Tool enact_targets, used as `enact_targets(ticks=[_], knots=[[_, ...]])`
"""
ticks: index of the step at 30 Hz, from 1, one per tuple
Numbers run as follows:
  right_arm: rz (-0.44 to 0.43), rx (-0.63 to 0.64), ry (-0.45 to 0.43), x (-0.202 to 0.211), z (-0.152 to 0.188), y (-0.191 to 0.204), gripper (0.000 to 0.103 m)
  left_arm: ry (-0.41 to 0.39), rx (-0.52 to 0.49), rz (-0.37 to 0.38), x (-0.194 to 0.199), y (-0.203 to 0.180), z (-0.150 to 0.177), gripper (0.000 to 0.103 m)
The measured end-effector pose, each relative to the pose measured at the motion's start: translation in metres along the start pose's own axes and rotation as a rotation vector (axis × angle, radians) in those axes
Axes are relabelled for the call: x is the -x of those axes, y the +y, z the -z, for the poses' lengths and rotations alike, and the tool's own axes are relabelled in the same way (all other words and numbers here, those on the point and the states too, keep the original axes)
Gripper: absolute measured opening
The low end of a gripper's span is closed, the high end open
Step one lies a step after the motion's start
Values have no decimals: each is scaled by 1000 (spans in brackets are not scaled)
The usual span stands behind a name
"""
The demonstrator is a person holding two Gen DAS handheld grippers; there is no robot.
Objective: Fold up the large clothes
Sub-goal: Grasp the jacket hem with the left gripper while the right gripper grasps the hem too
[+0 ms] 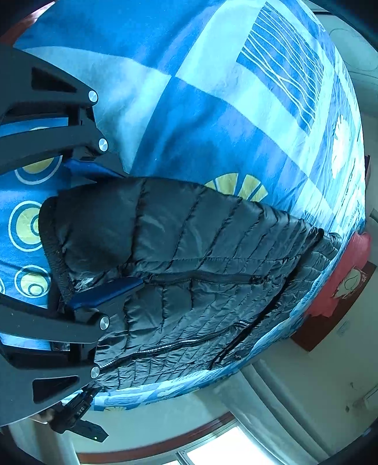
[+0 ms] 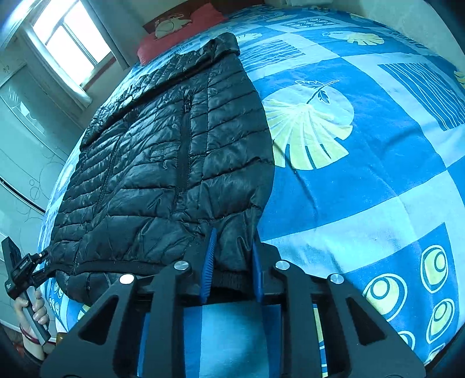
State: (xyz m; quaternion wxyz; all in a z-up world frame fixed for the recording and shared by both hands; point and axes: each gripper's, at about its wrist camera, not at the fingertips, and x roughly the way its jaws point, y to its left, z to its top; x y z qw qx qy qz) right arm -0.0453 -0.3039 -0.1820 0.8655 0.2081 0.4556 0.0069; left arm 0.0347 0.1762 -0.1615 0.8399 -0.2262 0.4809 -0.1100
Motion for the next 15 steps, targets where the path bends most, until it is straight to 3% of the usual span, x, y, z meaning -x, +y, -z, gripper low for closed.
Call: enact_targets(ticks=[3,5,7,15], knots=[[-17,-14,-6,0,-1,-2,17,-2,-9,1,0,-1,2,61],[-30,-21,-10,2,-1,-4,15,-6,-15,2,1,-1,3,50],[-40,-26,-17,3,-1,-4,14,-22,-22,-5,4,-1,3,32],[-133,-84,-70,23,-2,-7,10,-94,11,28,23,-3,2,17]])
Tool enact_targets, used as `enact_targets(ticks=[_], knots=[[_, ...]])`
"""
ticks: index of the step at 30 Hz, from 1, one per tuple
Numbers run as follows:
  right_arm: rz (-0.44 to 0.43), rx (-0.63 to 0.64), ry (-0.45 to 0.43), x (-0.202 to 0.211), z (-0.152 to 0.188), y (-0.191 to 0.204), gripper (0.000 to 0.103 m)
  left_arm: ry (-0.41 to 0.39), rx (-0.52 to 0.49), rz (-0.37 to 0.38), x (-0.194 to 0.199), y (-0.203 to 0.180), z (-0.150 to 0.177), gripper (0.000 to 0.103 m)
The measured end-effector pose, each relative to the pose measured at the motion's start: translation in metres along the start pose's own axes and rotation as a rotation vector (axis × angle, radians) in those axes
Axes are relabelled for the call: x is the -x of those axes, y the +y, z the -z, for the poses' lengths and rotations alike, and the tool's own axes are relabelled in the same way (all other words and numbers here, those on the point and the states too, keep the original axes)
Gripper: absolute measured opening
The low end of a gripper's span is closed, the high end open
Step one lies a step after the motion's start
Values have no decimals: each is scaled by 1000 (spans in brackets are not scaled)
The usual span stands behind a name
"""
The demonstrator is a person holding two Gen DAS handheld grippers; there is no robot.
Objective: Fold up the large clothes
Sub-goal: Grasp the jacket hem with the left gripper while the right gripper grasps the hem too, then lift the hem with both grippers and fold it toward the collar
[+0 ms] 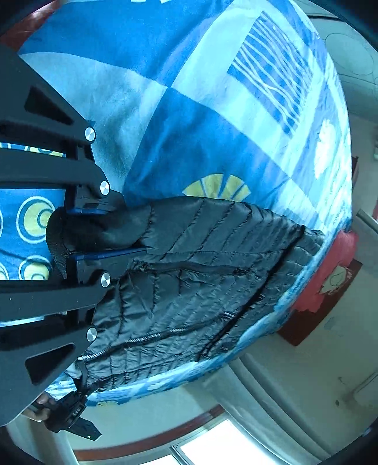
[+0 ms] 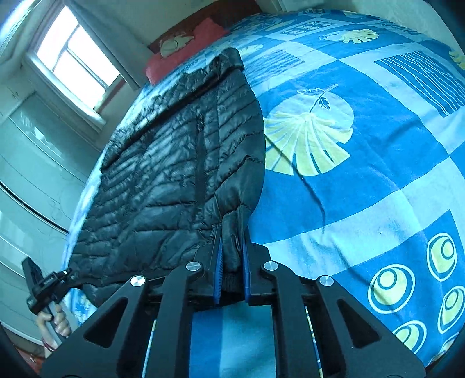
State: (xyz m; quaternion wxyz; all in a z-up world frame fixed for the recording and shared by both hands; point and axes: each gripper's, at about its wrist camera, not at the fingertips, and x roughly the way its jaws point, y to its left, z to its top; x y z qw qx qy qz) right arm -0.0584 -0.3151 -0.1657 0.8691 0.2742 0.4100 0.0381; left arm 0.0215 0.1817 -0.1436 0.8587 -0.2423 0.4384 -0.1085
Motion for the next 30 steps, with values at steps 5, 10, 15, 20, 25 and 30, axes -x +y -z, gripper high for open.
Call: enact_targets(ticks=[5,10,15,20,25,30], knots=[[-45,-21,-29,24,-2,5,9,-48,0,24,26,-12,-1,16],[-69,-52,-49,50,3,11,9,-66,5,41,56,-22,5,15],[-91,-84,-56,77,16,13,9,-69,-19,48,80,-33,13,15],[-109,-126,-47,100,33,12,8,-67,-2,59,104,-35,19,15],[-124,-166,-41,120,44,7,8,-52,43,60,128,-29,31,14],[-215,-198,-62,128,39,6,8,-58,25,70,134,-31,30,14]])
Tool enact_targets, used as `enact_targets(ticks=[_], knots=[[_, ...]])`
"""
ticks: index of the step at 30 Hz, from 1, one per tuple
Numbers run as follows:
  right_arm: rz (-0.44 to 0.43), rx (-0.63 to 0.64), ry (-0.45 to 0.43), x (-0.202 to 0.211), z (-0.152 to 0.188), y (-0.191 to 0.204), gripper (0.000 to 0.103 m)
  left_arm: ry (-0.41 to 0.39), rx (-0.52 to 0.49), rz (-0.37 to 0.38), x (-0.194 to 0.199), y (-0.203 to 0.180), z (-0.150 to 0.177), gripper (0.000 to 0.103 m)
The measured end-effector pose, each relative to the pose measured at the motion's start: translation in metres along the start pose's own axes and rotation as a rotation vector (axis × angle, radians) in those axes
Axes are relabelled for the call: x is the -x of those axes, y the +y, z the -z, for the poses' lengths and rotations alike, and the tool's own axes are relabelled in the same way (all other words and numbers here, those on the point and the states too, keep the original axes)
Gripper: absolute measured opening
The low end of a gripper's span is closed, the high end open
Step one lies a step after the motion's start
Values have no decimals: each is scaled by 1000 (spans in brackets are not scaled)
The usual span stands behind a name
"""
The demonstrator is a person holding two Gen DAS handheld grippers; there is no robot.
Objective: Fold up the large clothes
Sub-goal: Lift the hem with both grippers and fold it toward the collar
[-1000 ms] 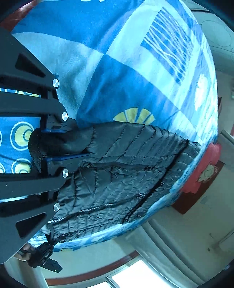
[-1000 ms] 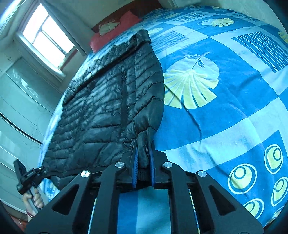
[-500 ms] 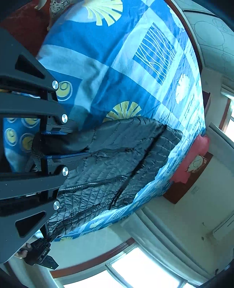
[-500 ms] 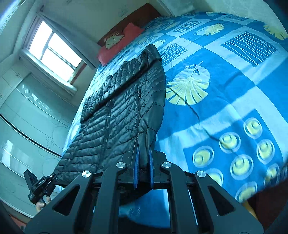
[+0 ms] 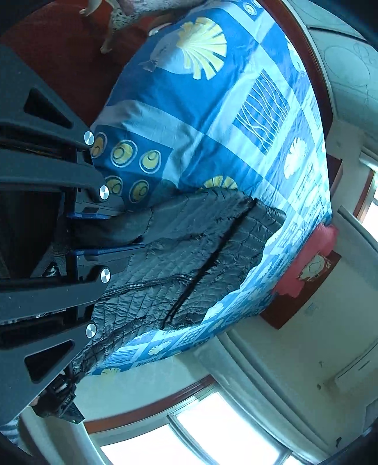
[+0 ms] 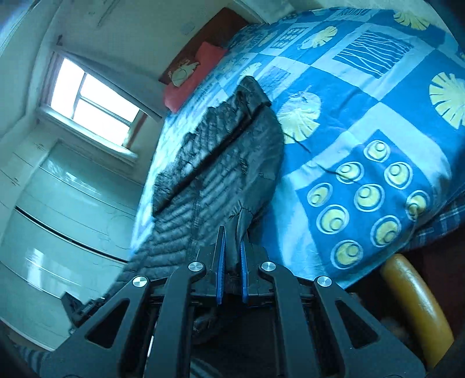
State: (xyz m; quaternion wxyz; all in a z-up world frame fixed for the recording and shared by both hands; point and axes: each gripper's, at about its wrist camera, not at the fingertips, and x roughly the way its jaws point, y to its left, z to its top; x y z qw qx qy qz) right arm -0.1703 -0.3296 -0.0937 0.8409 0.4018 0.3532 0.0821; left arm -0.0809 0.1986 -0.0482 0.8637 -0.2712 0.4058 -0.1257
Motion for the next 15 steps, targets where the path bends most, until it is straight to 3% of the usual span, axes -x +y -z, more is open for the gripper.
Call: enact_targets(ticks=[9,15], knots=[[-159,53,-94,-36,-68,32,8,-25,-56,142,-20,-16,-71,14],[-223,55,-57,-93,-138,51,8,-41,-64,194,-69,-27,-133,14]])
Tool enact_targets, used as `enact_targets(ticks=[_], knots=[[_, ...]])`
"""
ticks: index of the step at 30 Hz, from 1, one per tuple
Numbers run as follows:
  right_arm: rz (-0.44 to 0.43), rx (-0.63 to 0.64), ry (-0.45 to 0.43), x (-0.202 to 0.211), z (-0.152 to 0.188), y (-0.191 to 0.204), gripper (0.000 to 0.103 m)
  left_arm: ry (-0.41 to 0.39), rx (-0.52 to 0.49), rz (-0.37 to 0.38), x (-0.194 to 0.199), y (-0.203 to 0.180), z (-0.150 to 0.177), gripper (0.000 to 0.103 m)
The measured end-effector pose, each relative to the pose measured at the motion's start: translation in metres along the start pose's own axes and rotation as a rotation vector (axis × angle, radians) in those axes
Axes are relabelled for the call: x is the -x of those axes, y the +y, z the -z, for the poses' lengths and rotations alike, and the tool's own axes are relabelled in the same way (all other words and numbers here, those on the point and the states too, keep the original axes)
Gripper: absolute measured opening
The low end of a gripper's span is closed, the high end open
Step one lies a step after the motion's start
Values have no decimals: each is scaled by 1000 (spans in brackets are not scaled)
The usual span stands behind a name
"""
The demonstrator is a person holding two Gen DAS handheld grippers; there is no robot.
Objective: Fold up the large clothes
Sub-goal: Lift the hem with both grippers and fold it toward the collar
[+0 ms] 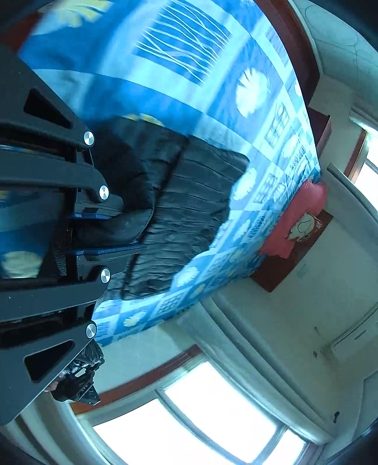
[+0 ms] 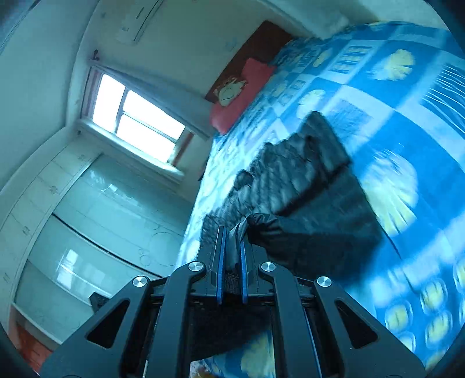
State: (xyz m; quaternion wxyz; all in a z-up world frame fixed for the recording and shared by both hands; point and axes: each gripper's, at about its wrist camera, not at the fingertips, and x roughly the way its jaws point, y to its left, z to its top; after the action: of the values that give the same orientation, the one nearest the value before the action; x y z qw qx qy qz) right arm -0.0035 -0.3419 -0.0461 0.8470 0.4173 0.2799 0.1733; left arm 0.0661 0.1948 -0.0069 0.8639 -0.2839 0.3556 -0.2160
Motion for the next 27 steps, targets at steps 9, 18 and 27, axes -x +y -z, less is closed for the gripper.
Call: enact_targets(ticks=[9,18,27], knots=[[82,-40,16,-112,-97,-27,8,-5,70,-36,-102,26,-87,14],[138,-131,74,-216,-158,-76,8,24,110,-125,-198,54,-144,14],[239,-205,133,-292,-177,-134,8,105,140,-220,-277,91,-160,14]])
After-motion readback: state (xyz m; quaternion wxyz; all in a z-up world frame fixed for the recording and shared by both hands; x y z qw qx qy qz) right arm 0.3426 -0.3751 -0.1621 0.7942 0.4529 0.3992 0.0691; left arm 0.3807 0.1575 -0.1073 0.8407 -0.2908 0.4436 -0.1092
